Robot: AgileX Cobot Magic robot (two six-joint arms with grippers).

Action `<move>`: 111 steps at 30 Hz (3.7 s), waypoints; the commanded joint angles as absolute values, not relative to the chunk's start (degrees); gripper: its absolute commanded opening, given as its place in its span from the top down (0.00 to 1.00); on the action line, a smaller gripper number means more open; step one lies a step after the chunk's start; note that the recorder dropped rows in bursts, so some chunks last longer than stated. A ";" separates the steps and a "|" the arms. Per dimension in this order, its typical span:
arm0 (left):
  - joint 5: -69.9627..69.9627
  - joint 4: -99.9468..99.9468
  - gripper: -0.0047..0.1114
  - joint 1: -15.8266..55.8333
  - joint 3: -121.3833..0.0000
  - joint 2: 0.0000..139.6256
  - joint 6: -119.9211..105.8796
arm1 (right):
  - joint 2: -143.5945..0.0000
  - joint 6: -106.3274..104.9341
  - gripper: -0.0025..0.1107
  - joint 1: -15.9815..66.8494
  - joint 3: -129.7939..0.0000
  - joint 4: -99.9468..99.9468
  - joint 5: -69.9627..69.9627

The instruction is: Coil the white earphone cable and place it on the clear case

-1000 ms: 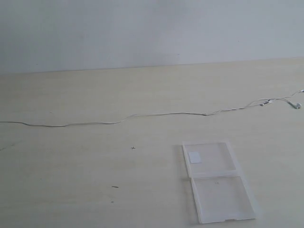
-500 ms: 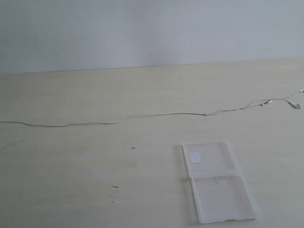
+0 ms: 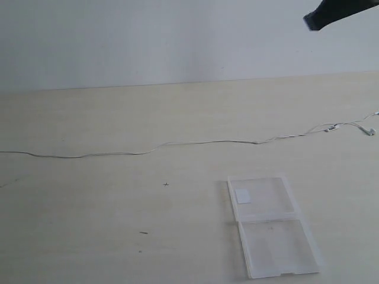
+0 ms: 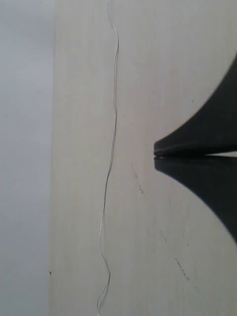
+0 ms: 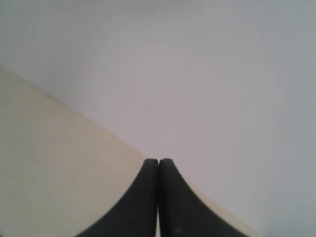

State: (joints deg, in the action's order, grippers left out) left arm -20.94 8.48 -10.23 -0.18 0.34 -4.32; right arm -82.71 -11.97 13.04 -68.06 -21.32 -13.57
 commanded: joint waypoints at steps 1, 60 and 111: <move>-20.55 8.94 0.96 -10.11 0.00 0.00 -4.29 | -94.43 -53.73 0.98 16.25 -80.07 7.89 -31.67; -20.55 8.94 0.96 -10.11 0.00 0.00 -4.29 | -144.69 -70.24 0.65 25.69 -116.35 25.46 -47.86; 6.44 3.74 0.96 -10.11 0.00 0.00 4.39 | -103.23 -59.46 0.98 25.20 -116.35 48.06 -58.24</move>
State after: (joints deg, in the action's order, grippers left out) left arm 3.62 3.85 -10.23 -0.18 0.34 0.54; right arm -105.15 -58.25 25.48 -116.22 46.34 -57.76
